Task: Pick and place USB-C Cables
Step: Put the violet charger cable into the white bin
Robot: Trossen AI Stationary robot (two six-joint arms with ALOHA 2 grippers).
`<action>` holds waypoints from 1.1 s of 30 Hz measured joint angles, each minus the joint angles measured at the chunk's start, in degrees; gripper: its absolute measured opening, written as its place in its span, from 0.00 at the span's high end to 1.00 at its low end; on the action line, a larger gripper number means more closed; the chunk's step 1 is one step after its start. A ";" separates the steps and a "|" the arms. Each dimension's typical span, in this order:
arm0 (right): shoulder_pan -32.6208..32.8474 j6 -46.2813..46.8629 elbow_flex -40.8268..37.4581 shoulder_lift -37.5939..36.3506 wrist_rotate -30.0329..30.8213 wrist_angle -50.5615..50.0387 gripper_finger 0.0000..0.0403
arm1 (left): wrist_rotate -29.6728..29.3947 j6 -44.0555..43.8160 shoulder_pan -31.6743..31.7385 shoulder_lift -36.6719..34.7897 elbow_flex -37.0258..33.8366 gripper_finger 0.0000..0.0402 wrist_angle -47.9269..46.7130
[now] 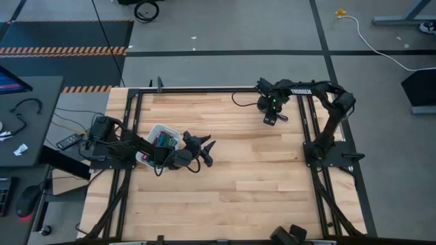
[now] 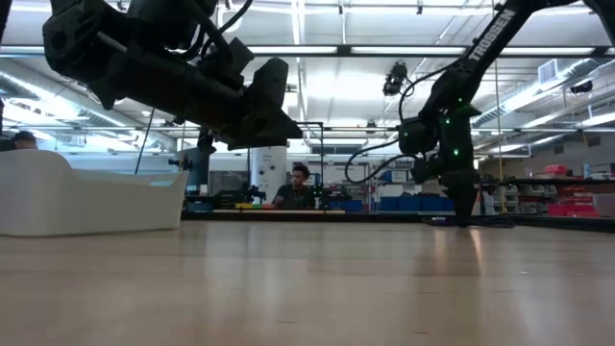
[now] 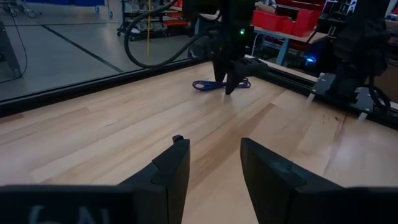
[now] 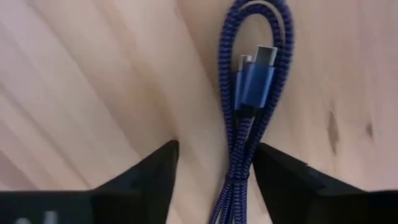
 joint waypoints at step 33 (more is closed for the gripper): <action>27.27 37.99 -37.81 -20.21 -16.81 95.19 0.96 | -0.07 -1.05 -0.90 -0.02 -0.02 0.63 -0.08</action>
